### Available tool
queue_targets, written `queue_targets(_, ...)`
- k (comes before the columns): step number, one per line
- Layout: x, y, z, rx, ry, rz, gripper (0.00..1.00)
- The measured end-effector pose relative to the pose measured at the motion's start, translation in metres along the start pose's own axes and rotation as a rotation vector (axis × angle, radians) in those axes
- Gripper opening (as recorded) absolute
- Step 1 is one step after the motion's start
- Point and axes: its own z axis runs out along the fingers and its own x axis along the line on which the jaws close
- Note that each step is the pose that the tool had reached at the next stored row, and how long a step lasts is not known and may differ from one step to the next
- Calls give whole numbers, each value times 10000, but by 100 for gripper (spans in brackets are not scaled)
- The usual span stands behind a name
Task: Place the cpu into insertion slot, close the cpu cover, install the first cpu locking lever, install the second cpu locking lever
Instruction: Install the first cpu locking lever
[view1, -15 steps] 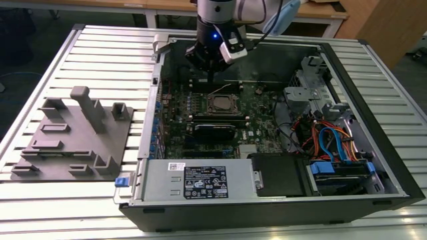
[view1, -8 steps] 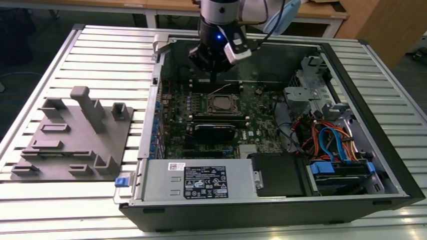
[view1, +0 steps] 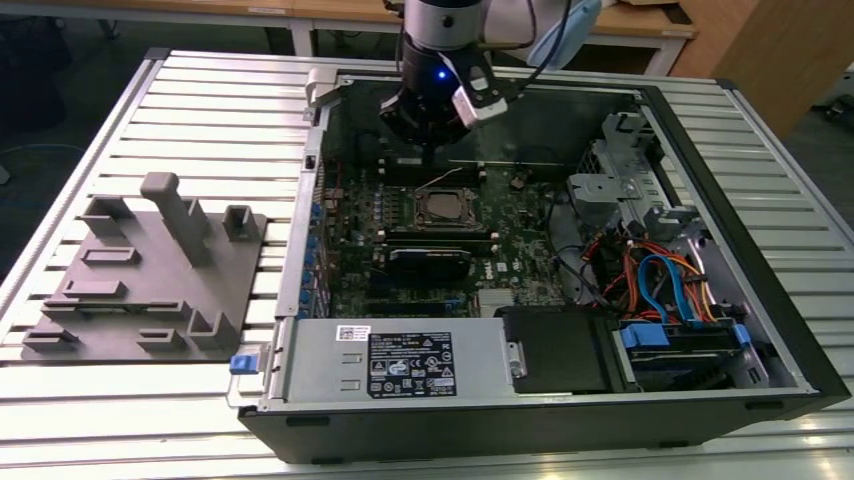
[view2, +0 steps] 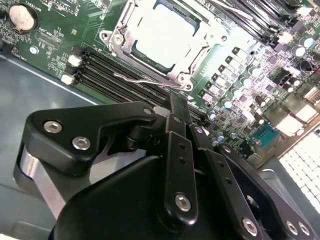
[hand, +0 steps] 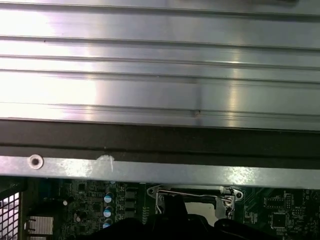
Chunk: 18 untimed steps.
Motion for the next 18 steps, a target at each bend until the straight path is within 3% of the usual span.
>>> queue_targets(3, -22, -1, 1, -21, 6, 24, 10)
queue_targets(4, -25, -1, 3, -85, 4, 41, 10)
queue_targets(7, -28, -5, 8, -414, -6, 67, 10)
queue_targets(8, -29, -9, 8, -471, -3, 71, 10)
queue_targets(18, -74, -12, 39, -474, -9, 340, 10)
